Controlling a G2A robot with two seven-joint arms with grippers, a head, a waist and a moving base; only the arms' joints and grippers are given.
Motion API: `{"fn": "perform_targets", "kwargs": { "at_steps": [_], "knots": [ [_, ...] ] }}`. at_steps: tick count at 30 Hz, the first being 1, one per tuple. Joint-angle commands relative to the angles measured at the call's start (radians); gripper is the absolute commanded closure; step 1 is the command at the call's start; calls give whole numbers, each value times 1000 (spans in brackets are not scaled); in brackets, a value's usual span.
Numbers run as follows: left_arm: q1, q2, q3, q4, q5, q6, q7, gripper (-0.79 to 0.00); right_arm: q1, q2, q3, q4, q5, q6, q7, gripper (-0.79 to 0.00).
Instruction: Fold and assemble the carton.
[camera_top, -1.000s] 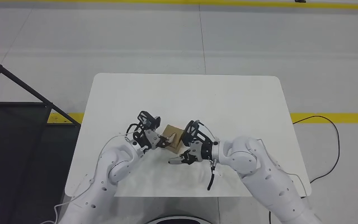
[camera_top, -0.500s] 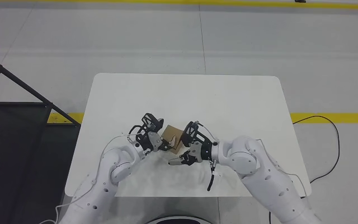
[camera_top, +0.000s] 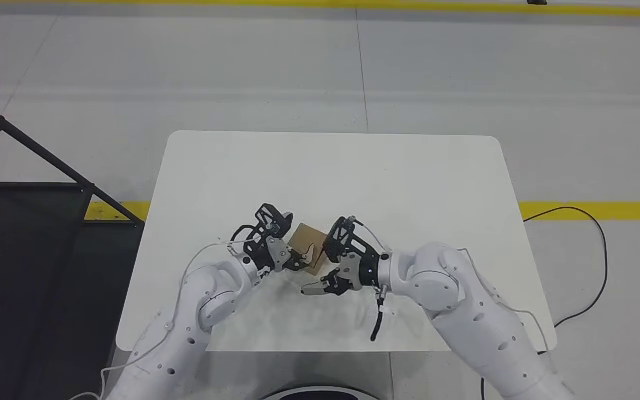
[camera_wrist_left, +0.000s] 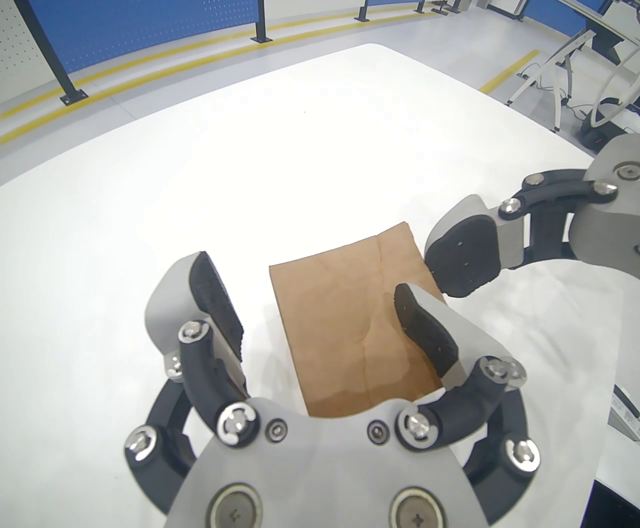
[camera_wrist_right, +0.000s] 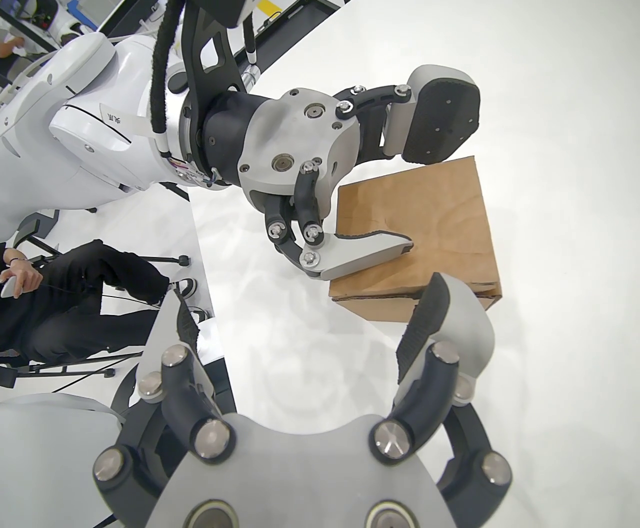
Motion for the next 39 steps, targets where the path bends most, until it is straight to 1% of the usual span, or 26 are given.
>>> {"fn": "perform_targets", "kwargs": {
  "at_steps": [1, 12, 16, 22, 28, 36, 39],
  "knots": [
    [0, 0, 0, 0, -1, 1, -1, -785, -3, 1, 6, -4, -6, 2, -13, -785],
    [0, 1, -2, 1, -6, 2, 5, -785, -86, 20, 106, -68, 9, 10, -136, -785],
    [1, 1, -2, 1, -8, 5, 6, -785, -83, 18, 107, -57, 35, 12, -147, -785],
    [1, 1, -1, -1, -7, 7, 7, -785, -47, 4, 91, 18, 104, 17, -184, -785],
    [6, 2, -9, -4, -8, 9, 12, -785, -42, 1, 87, 38, 115, -2, -183, -785],
    [7, 3, -11, -4, -12, 10, 13, -785, -99, 14, 119, -3, 115, -61, -180, -785],
    [5, 3, -9, -2, -12, 7, 13, -785, -105, 16, 123, -6, 114, -62, -168, -785]
  ]
}}
